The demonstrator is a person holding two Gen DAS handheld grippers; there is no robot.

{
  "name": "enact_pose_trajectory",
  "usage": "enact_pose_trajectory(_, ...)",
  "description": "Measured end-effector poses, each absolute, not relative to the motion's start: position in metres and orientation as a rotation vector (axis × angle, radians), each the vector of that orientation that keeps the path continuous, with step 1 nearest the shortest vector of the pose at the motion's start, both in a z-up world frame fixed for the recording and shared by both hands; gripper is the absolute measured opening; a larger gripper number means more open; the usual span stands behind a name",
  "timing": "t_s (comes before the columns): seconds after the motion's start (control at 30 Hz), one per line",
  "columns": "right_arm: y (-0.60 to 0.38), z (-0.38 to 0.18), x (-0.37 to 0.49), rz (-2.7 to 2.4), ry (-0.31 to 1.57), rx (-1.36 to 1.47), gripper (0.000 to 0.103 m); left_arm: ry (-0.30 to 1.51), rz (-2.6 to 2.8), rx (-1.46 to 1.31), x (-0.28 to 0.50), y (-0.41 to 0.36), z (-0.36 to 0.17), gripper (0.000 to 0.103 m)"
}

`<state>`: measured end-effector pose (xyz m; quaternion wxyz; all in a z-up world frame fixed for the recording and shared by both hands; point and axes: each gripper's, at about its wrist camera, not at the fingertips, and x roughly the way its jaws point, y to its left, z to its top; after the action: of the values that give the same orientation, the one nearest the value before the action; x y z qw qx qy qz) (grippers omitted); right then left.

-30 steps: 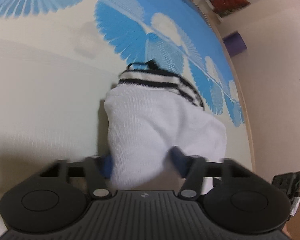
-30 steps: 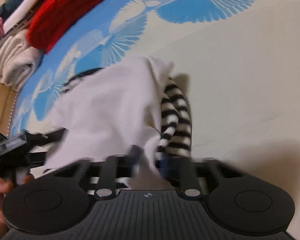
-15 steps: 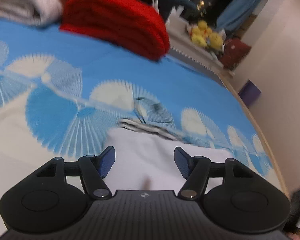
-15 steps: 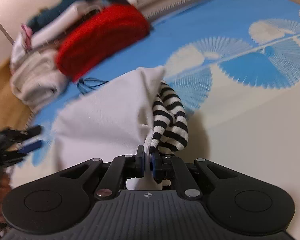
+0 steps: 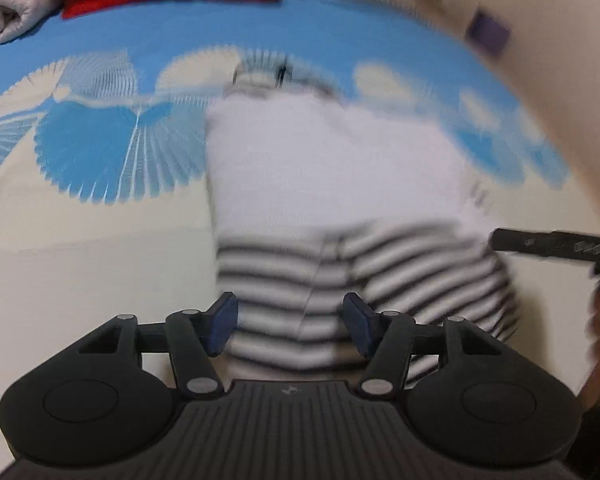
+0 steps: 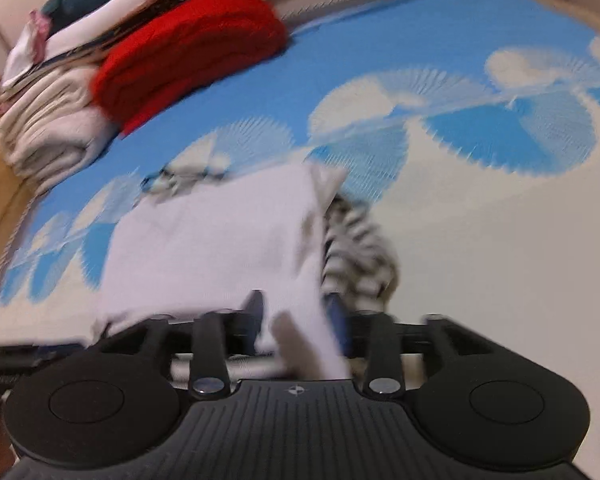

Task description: Fold small clothes

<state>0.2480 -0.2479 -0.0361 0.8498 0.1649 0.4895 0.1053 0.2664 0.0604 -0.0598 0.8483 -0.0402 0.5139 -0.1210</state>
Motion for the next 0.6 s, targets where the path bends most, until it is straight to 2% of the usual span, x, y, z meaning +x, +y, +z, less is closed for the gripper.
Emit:
enact_pose_trajectory(0.07, -0.242, -0.052, 0.248, 0.238, 1.136, 0.25, 0.042, 1.114, -0.227, -0.056, 0.26, 0.061, -0.069, 0.07)
enact_pose_trajectory(0.17, -0.241, -0.075, 0.239, 0.098, 1.267, 0.065, 0.042, 1.047, -0.192, -0.065, 0.247, 0.061, -0.047, 0.071)
enact_pose_trajectory(0.2, -0.245, -0.072, 0.235, 0.07, 1.262, 0.072, 0.042, 1.002, -0.19, -0.056, 0.239, 0.06, -0.035, 0.072)
enact_pose_trajectory(0.27, -0.251, -0.046, 0.224, 0.016, 1.162, 0.088, 0.042, 0.908, -0.174, -0.006, 0.216, 0.054, -0.008, 0.085)
enact_pose_trajectory(0.33, -0.252, -0.012, 0.21, 0.026, 1.025, 0.078, 0.042, 0.828, -0.145, 0.044, 0.193, 0.046, 0.017, 0.086)
enact_pose_trajectory(0.37, -0.251, 0.006, 0.199, 0.04, 0.951, 0.072, 0.047, 0.789, -0.139, 0.055, 0.178, 0.042, 0.031, 0.087)
enact_pose_trajectory(0.4, -0.25, 0.026, 0.185, 0.054, 0.871, 0.068, 0.059, 0.759, -0.133, 0.054, 0.165, 0.039, 0.042, 0.087)
enact_pose_trajectory(0.47, -0.248, 0.054, 0.156, 0.074, 0.764, 0.072, 0.074, 0.694, -0.132, 0.009, 0.131, 0.035, 0.066, 0.089)
enact_pose_trajectory(0.6, -0.243, 0.084, 0.101, 0.102, 0.659, 0.05, 0.082, 0.605, -0.136, -0.061, 0.068, 0.027, 0.091, 0.092)
